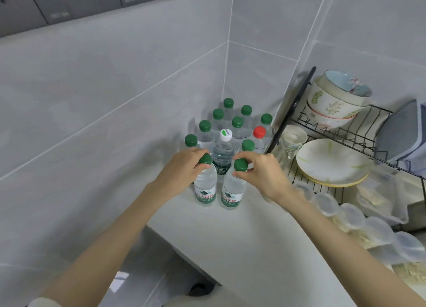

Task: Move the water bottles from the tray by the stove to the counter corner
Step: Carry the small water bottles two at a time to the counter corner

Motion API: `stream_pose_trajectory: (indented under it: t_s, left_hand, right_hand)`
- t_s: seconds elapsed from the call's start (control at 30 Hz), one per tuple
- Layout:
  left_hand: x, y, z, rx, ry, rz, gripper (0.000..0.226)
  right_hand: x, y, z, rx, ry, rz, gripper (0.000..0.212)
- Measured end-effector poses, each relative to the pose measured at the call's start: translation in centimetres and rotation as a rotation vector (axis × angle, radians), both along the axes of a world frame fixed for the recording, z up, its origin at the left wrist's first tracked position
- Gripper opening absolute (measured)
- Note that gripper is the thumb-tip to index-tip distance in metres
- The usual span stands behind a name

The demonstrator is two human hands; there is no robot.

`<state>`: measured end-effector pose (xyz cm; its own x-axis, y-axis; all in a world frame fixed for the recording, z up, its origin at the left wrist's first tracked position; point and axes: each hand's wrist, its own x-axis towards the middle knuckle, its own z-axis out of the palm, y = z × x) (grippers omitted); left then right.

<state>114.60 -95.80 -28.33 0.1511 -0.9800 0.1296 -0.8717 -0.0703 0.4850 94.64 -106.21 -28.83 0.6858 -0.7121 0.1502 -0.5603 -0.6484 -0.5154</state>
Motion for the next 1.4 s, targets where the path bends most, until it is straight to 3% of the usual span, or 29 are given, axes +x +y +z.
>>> stream_pose_trajectory:
  t_s: [0.27, 0.7, 0.93, 1.27, 1.4]
  left_hand:
    - [-0.3, -3.9, 0.7, 0.008, -0.124, -0.067, 0.030]
    - [0.0, -2.7, -1.0, -0.004, -0.041, -0.053, 0.044]
    - [-0.3, -1.2, -1.9, -0.108, 0.094, 0.014, 0.050]
    - [-1.7, 1.4, 1.0, -0.156, 0.272, 0.140, 0.045]
    - [-4.0, 2.7, 3.2, -0.192, 0.525, 0.187, 0.041]
  right_hand:
    - [-1.4, 0.0, 0.0, 0.080, -0.059, 0.144, 0.036]
    - [0.0, 1.5, -1.7, -0.012, -0.143, -0.029, 0.031]
    - [0.4, 1.4, -1.6, 0.022, -0.179, -0.029, 0.037]
    - [-1.7, 1.0, -0.9, 0.293, -0.280, -0.066, 0.049]
    - [-3.3, 1.8, 1.4, 0.372, -0.432, -0.124, 0.050]
